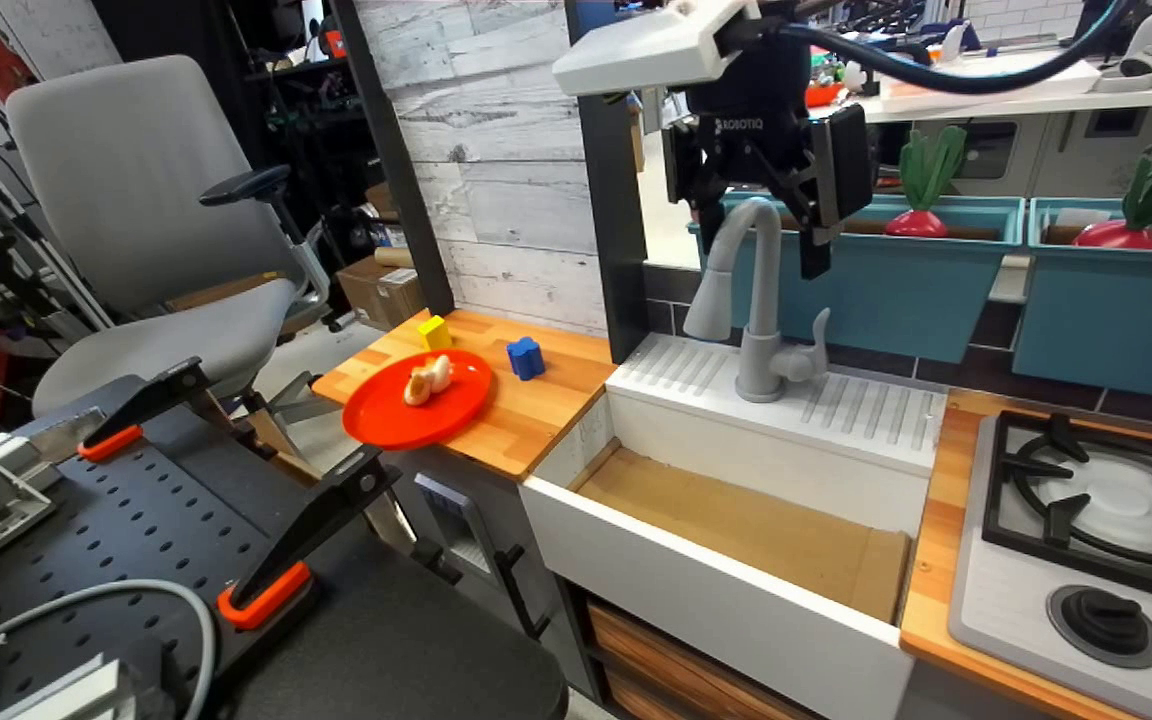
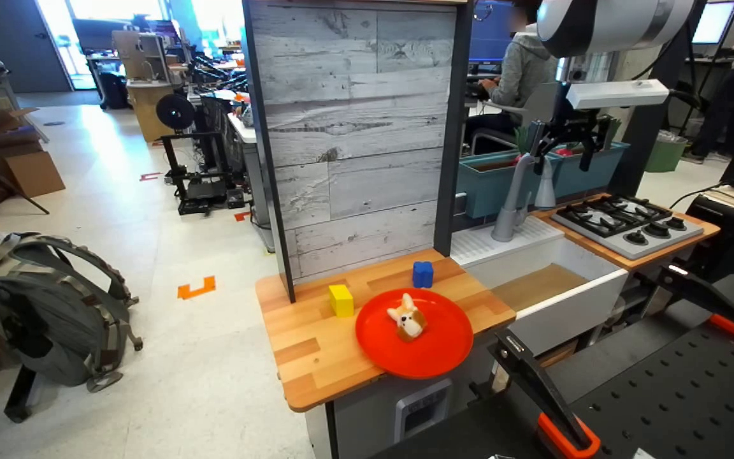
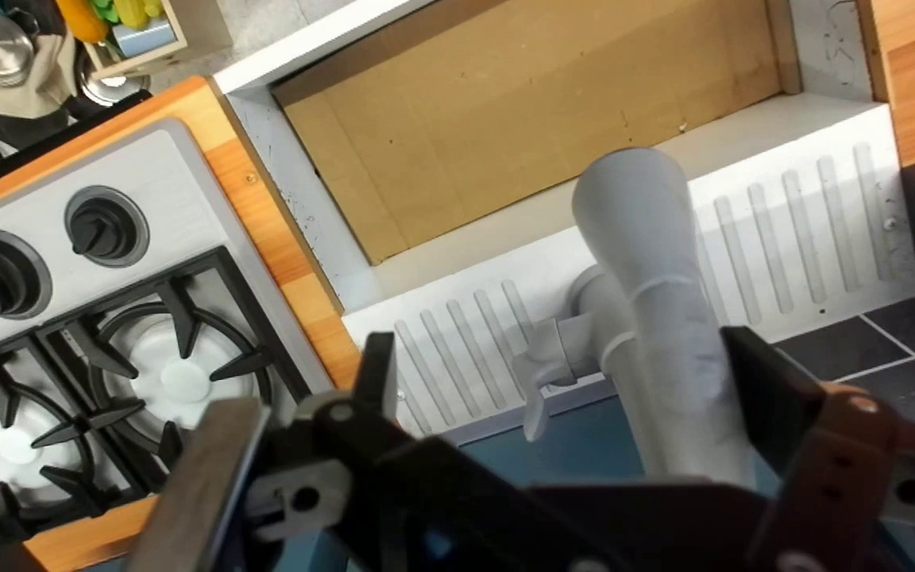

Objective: Slide the tap to the center of the sink, remove the toy from the orange plate and put it on the base top

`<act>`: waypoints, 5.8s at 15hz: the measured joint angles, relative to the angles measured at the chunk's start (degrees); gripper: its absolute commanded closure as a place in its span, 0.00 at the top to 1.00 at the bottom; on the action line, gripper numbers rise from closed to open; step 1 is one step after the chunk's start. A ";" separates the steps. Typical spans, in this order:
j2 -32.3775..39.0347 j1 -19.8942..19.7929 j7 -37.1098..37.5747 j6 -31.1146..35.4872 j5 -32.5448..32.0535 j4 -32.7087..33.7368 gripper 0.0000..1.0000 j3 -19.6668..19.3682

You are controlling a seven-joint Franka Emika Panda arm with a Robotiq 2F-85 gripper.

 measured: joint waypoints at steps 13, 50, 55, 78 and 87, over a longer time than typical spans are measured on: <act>-17.49 1.87 -0.83 12.36 1.11 -23.32 1.00 6.14; 8.63 23.35 0.41 19.86 -2.72 -13.89 0.74 9.33; 12.36 24.35 0.41 21.51 -2.72 -10.52 0.35 9.33; 2.41 18.89 -3.47 35.70 -2.77 -24.43 0.02 6.72; 3.60 10.46 -8.19 35.80 -4.04 -25.77 0.02 7.53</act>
